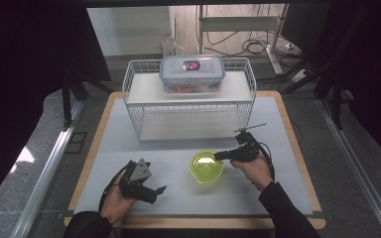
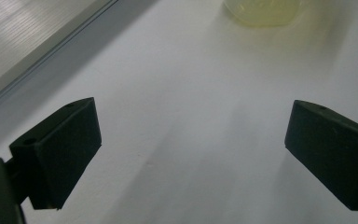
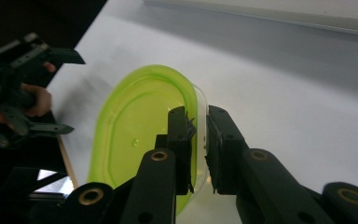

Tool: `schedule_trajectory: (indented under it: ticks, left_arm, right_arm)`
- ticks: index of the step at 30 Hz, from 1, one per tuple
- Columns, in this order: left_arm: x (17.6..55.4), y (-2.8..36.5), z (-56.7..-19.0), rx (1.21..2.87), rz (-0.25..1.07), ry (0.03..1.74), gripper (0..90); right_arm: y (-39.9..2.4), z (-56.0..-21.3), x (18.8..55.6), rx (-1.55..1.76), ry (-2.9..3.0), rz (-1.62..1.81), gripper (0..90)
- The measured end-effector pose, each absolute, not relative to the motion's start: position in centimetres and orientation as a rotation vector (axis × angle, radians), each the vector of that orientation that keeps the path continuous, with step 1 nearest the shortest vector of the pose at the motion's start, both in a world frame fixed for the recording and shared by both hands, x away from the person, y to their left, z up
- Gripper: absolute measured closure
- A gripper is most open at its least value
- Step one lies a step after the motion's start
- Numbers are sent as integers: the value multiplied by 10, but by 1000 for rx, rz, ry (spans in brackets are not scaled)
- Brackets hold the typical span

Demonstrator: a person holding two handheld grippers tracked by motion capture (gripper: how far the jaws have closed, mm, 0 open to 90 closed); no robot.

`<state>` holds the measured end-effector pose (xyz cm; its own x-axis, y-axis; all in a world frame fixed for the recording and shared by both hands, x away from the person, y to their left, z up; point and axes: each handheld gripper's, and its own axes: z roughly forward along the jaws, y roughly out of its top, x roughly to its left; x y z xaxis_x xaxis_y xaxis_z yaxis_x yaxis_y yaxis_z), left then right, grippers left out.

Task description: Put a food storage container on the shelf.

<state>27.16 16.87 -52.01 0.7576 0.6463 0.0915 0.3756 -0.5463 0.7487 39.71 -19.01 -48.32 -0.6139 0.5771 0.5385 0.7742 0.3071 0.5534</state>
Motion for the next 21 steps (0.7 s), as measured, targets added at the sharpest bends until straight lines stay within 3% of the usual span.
schedule_trajectory:
  ticks: [21]
  left_arm:
    - [272, 168, -520, 2207, 467, 758, 34]
  right_arm:
    - [-195, -470, 399, -1209, -2244, -1283, 838]
